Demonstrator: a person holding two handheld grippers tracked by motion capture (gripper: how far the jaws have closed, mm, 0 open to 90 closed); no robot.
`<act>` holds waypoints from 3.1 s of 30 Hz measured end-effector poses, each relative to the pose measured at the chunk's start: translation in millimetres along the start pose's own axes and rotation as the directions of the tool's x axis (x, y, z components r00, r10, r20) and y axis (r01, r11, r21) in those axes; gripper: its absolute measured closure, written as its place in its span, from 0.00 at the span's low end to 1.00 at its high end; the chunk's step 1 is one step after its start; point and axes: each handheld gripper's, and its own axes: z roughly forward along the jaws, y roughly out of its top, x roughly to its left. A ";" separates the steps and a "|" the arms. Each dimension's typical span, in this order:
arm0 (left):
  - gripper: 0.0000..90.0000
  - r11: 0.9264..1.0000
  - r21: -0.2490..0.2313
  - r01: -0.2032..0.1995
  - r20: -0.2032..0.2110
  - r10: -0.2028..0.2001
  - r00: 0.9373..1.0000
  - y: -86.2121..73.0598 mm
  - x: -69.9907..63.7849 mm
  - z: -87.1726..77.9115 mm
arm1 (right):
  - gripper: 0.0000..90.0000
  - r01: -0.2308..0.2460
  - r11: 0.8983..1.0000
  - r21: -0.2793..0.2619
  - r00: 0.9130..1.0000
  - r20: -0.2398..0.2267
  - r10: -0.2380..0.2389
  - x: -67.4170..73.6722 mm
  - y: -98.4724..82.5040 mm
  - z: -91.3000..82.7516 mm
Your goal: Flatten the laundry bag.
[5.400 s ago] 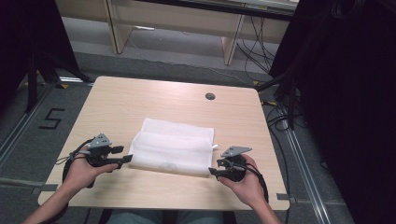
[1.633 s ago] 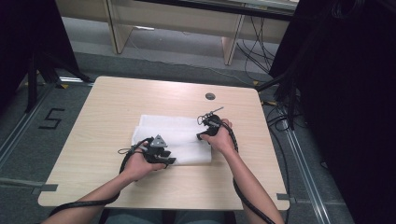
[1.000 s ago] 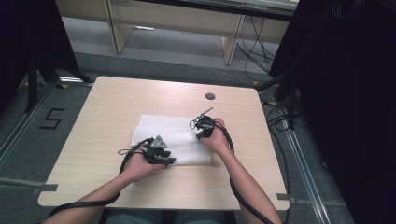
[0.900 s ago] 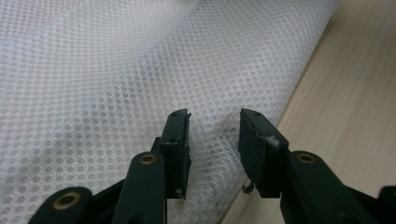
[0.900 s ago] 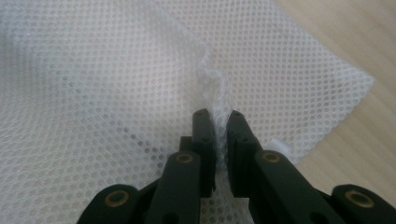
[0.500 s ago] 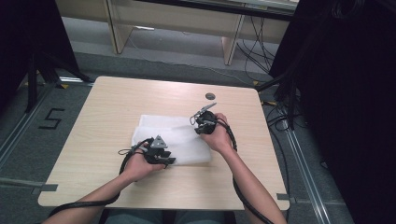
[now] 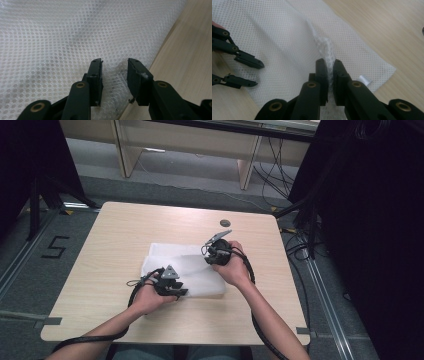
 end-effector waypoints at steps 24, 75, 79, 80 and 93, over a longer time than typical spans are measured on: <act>0.99 0.997 0.075 0.033 0.021 -0.034 0.999 16.1 -18.0 5.2 | 0.95 -0.003 0.997 -0.076 0.999 -0.043 0.000 21.2 1.5 -25.1; 0.99 0.981 0.064 0.180 0.018 -0.182 0.983 5.7 1.4 -17.8 | 0.95 0.072 0.982 -0.177 0.974 -0.200 -0.107 49.1 -45.9 -50.2; 0.98 0.983 0.063 0.174 0.007 -0.175 0.985 0.3 5.6 -34.4 | 0.95 0.084 0.984 -0.154 0.968 -0.221 -0.117 51.9 -48.0 -48.8; 0.97 0.982 0.061 0.179 0.008 -0.180 0.984 -2.6 8.8 -43.0 | 0.95 0.080 0.984 -0.162 0.970 -0.216 -0.114 53.6 -49.0 -47.5; 0.94 0.973 -0.027 0.231 -0.097 -0.233 0.968 -35.5 35.6 -111.0 | 0.95 0.207 0.972 -0.114 0.923 -0.306 -0.233 75.7 -61.2 -38.0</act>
